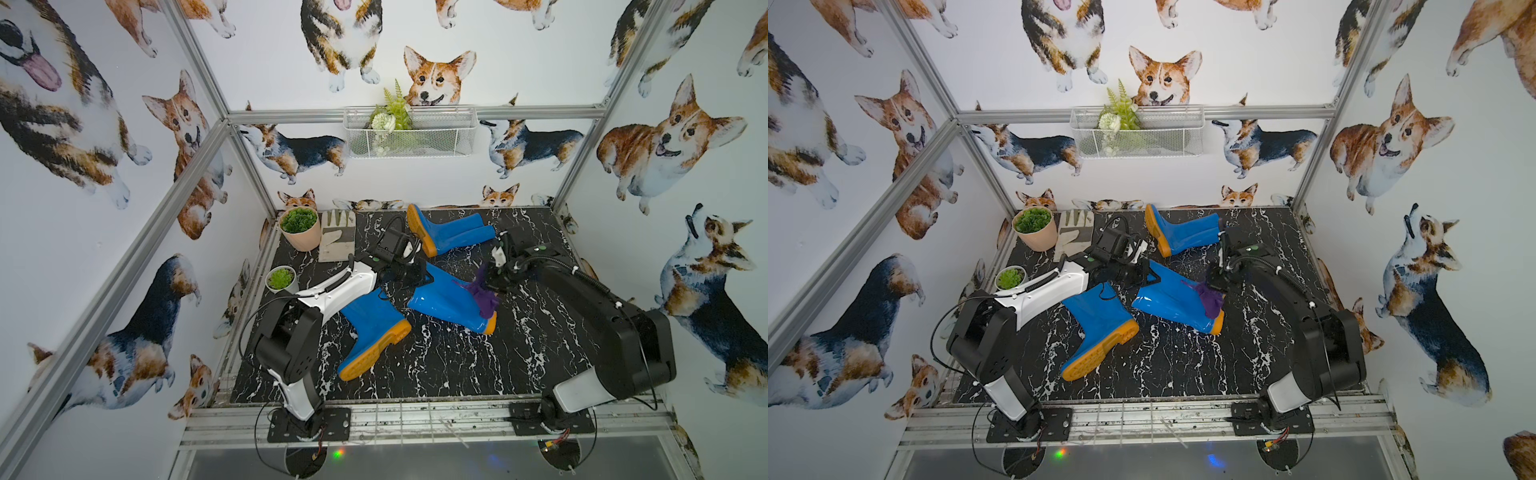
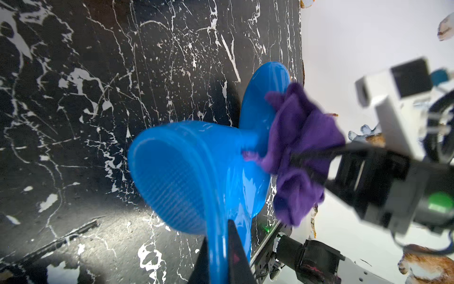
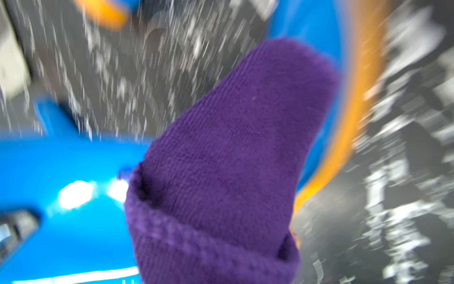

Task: Wipe the rubber boots with a cloth
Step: Wipe the dirt off the rubber boot, then place the cleaning item at the center of the board, then pick up the rubber boot from the center of the board.

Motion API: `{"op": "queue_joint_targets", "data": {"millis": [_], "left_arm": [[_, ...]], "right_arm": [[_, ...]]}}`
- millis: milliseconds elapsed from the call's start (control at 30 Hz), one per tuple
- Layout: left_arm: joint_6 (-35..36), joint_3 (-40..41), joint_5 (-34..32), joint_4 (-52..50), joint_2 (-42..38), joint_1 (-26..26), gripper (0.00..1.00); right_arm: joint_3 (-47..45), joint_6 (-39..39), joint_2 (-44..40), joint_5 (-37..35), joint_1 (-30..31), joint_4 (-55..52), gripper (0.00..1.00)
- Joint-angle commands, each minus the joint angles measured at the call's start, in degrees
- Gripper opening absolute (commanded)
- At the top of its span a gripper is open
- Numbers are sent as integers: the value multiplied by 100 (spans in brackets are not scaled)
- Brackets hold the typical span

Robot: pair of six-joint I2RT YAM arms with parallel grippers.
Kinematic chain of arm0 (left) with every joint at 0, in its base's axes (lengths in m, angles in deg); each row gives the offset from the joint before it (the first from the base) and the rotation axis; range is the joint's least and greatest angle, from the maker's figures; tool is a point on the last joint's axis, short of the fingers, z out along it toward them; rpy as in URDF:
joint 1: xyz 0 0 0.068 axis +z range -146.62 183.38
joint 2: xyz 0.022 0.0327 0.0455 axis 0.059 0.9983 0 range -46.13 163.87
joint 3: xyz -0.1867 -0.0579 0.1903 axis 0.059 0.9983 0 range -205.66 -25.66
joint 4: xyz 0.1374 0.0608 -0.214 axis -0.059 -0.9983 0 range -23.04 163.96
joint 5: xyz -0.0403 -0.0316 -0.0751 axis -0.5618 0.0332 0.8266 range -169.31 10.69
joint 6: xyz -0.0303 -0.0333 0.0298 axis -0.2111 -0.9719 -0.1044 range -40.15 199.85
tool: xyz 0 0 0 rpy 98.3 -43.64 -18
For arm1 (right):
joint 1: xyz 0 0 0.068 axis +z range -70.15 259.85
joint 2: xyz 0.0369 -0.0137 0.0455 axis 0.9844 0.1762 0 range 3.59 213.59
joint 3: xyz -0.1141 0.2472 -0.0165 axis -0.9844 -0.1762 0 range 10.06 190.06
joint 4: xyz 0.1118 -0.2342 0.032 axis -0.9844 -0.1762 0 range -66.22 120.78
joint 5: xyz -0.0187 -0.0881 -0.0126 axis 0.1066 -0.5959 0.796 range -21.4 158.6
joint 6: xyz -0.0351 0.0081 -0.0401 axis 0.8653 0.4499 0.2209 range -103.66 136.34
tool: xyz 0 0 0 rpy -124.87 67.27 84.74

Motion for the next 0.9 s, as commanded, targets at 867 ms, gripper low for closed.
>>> {"op": "queue_joint_targets", "data": {"millis": [867], "left_arm": [[1047,-2201,0,-1911,-164,-733,0]], "right_arm": [[-1040,348,-1977,-980,-872,-506,37]]}}
